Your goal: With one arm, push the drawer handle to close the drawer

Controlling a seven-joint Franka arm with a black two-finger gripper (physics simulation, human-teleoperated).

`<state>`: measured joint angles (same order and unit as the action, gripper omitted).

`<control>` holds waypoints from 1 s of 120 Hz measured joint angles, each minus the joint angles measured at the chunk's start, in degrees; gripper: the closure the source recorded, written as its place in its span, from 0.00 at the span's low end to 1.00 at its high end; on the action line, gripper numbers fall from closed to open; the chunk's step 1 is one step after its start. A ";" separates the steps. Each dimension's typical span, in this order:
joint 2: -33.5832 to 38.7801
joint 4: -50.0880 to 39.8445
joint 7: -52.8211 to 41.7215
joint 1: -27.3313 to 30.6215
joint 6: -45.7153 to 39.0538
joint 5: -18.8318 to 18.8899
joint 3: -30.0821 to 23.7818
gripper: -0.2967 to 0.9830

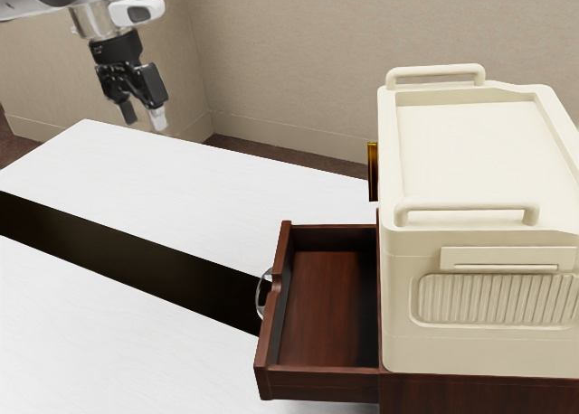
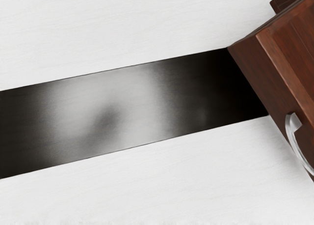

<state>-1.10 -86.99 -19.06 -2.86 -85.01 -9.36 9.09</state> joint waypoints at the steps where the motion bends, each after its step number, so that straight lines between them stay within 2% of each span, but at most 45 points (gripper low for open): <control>1: 0.14 0.00 0.15 0.13 0.15 0.01 0.00 0.23; 12: 2.95 -2.35 1.82 1.83 1.07 0.99 -0.58 0.23; 18: 7.93 -5.32 2.86 3.40 1.86 2.73 -2.65 0.23; 23: 14.98 -11.85 3.63 1.31 1.96 4.30 -3.55 0.23; 27: 22.73 -20.02 3.99 -3.48 1.05 5.92 -3.10 0.23; 34: 30.65 -28.67 4.45 -14.56 -0.11 9.31 -0.98 0.23; 42: 39.37 -37.70 4.91 -29.02 -1.13 14.87 6.49 0.24; 49: 44.59 -42.63 5.28 -38.95 -1.87 21.28 12.62 0.27; 60: 46.64 -44.74 6.03 -52.50 -3.92 29.92 25.24 0.35; 75: 46.67 -45.76 7.39 -60.12 -6.33 36.57 30.88 0.49; 89: 48.46 -45.63 8.41 -72.89 -9.22 43.32 42.60 0.57; 102: 49.70 -45.42 9.25 -78.99 -11.08 47.55 46.24 0.60; 120: 50.64 -44.80 10.35 -86.02 -12.63 49.78 49.50 0.63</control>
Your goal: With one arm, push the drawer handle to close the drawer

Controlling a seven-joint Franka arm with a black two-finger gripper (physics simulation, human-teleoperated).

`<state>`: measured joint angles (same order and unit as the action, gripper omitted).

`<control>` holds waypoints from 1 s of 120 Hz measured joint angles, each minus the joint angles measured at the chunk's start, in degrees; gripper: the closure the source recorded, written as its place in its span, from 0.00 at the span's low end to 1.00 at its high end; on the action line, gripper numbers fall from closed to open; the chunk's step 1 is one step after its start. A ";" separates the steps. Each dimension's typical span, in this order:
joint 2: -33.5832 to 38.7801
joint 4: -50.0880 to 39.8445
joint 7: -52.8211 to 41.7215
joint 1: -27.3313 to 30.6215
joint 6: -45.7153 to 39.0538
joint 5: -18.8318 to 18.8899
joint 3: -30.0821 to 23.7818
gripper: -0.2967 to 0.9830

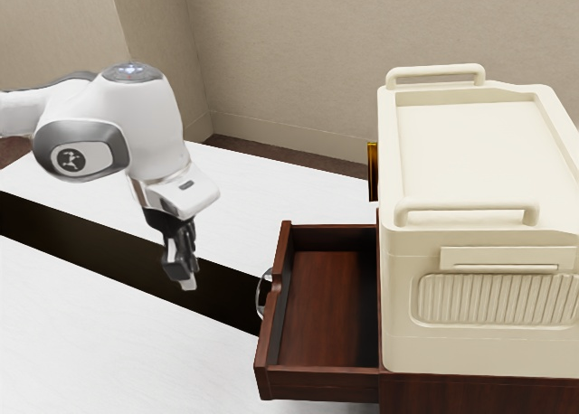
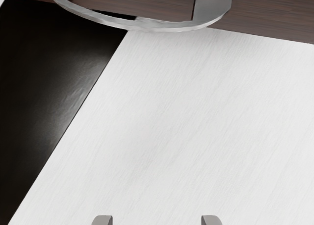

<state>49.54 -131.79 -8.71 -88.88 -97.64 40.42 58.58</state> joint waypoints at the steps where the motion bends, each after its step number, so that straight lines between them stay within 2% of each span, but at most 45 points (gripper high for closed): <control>1: 0.11 -0.01 0.06 -0.32 -0.07 0.06 0.18 0.63; 48: 1.74 0.13 3.17 -8.75 -1.74 2.61 7.29 0.64; 71: 1.66 3.79 4.29 -15.72 -2.77 4.24 12.54 0.64; 120: 1.62 10.35 5.75 -26.27 -3.53 6.38 21.07 0.66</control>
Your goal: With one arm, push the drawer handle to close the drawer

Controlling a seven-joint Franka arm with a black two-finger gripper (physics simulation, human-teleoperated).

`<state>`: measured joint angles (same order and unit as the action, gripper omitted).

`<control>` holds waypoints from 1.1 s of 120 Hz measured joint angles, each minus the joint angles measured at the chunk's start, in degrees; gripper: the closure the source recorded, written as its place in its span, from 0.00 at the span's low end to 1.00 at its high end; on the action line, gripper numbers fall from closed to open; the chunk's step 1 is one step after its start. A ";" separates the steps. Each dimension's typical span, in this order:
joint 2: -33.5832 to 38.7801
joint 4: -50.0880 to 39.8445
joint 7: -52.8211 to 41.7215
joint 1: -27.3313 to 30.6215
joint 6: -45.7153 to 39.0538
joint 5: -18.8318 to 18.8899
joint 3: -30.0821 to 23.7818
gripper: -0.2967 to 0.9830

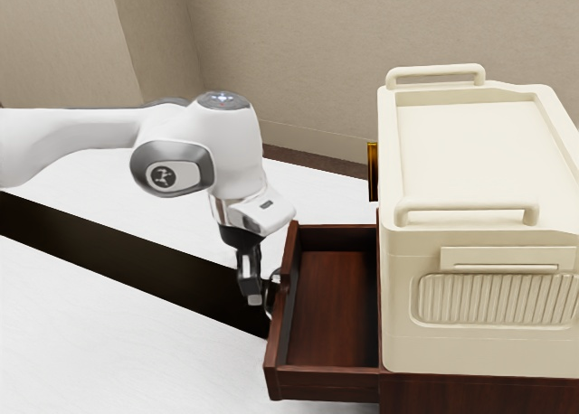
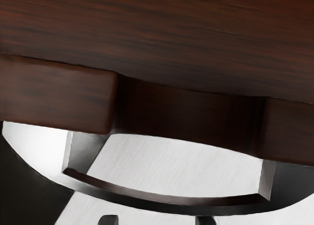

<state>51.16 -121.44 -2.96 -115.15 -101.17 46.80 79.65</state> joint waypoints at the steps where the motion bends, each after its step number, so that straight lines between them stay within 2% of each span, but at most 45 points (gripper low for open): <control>1: 0.00 0.19 0.02 -0.25 -0.01 0.06 0.16 0.66; 34: 0.13 5.78 0.44 -7.85 -0.46 1.05 3.78 0.66; 57: 0.11 10.98 0.63 -15.65 -1.45 1.30 9.30 0.67; 77: 0.14 14.40 0.75 -20.62 -2.49 1.47 12.06 0.67; 132: 5.13 15.43 -0.64 -24.06 -9.84 7.13 12.34 0.67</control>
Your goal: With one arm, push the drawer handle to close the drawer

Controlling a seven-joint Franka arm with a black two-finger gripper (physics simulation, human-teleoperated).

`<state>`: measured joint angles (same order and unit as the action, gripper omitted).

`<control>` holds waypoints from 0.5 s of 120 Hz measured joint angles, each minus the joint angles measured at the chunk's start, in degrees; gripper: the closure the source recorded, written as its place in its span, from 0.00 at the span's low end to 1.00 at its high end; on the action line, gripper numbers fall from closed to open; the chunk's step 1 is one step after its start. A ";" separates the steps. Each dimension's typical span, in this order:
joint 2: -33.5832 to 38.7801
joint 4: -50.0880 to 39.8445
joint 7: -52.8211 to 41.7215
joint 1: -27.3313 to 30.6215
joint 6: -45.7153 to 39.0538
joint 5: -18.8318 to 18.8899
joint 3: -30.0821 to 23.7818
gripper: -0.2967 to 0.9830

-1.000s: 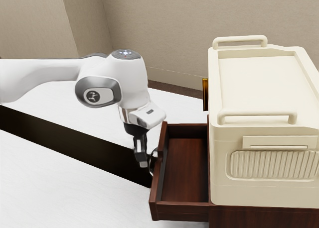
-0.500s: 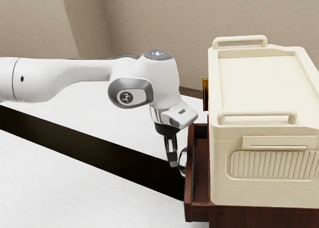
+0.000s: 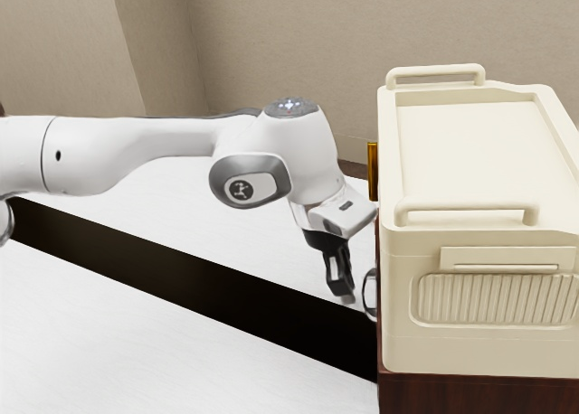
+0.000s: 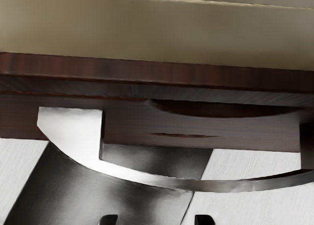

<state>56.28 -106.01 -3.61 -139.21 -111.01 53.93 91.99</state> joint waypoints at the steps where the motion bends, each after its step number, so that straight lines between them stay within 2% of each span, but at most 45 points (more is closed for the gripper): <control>1: 0.02 0.00 -0.04 0.00 -0.03 0.05 0.00 0.67; 20: -0.16 -0.33 -0.93 0.36 -1.05 -0.46 0.81 0.66; 36: -7.09 -5.84 0.01 8.66 -2.33 -5.56 1.25 0.61; 44: -15.57 -7.82 0.47 14.33 -2.78 -12.10 1.21 0.53; 52: -26.52 -8.34 1.08 22.91 -2.11 -22.83 1.15 0.45; 60: -38.69 -7.74 1.52 34.49 -0.24 -34.86 -0.85 0.39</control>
<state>17.60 -113.75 -2.09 -104.72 -111.25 19.07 91.14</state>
